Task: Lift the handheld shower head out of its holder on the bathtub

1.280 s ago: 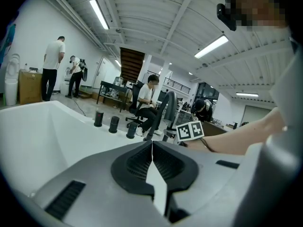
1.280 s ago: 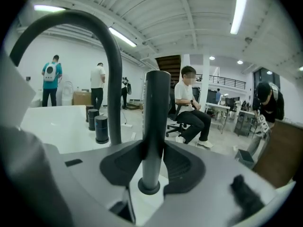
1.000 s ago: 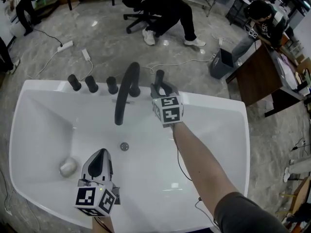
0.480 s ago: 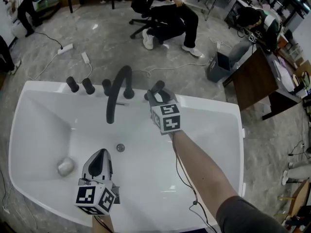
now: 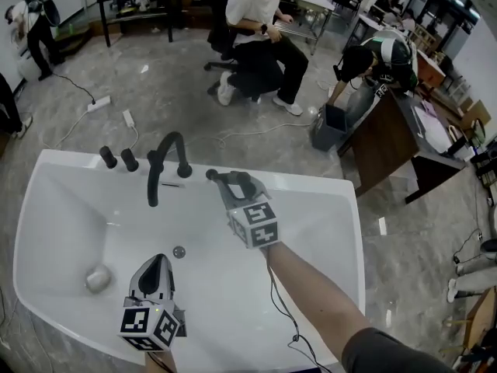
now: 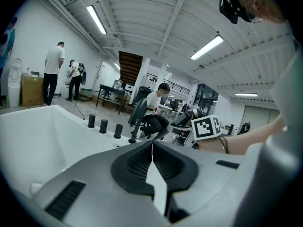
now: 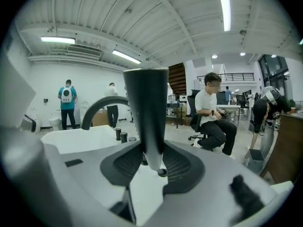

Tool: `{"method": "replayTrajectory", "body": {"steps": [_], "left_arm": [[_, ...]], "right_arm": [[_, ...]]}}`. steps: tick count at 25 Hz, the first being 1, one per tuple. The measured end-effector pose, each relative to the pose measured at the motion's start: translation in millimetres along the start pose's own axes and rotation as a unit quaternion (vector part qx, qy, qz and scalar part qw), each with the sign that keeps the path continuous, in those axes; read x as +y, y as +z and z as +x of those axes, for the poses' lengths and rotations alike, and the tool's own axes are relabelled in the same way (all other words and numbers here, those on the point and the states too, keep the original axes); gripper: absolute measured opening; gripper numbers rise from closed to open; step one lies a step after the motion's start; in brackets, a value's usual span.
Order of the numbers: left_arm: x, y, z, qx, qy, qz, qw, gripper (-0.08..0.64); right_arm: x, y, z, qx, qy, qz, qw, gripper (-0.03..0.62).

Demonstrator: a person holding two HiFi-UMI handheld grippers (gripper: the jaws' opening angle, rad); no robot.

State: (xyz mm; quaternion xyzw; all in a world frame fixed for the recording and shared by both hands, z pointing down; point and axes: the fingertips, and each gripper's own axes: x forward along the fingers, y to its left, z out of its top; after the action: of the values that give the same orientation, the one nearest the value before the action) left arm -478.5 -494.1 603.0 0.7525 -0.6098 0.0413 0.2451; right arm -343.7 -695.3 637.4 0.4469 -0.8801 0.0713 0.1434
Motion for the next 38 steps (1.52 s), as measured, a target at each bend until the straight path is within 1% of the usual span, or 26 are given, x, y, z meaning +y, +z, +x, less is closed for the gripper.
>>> {"method": "replayTrajectory", "body": {"steps": [7,12,20,23,27,31,32,36,38], "left_arm": [[-51.8,5.7,-30.9,-0.002,0.006,0.001,1.0000,0.015],[-104.8,10.6,-56.0,-0.009,0.009,-0.014,0.9998,0.015],[-196.6,15.1,-109.4,-0.006,-0.001,0.011,0.9999,0.015],[-229.6,19.3,-122.7,-0.014,0.000,0.022,0.9997,0.015],[-275.0,14.0,-148.6,-0.027,0.009,0.019,0.9994,0.015],[-309.4,7.4,-178.0,-0.039,0.030,0.019,0.9986,0.015],[-318.3,3.7,-184.4,-0.040,0.033,0.017,0.9985,0.015],[-349.1,-17.0,-201.7,-0.028,0.038,0.012,0.9988,0.015],[-360.0,-25.7,-208.5,-0.024,0.037,0.011,0.9990,0.015]], "right_arm": [[8.4,27.7,-74.2,-0.011,0.028,0.015,0.999,0.140],[2.1,47.8,-144.5,-0.016,0.046,0.022,0.999,0.140],[-1.3,64.4,-274.2,-0.039,0.078,0.027,0.996,0.140],[-5.2,71.2,-316.9,-0.051,0.091,0.028,0.994,0.140],[-19.2,64.2,-378.2,-0.064,0.088,0.036,0.993,0.140],[-28.4,62.0,-427.0,-0.082,0.093,0.045,0.991,0.140],[-30.7,61.3,-437.5,-0.084,0.096,0.040,0.991,0.140],[-37.8,51.5,-468.9,-0.081,0.109,-0.001,0.991,0.140],[-38.5,45.8,-482.7,-0.080,0.117,-0.003,0.990,0.140]]}}
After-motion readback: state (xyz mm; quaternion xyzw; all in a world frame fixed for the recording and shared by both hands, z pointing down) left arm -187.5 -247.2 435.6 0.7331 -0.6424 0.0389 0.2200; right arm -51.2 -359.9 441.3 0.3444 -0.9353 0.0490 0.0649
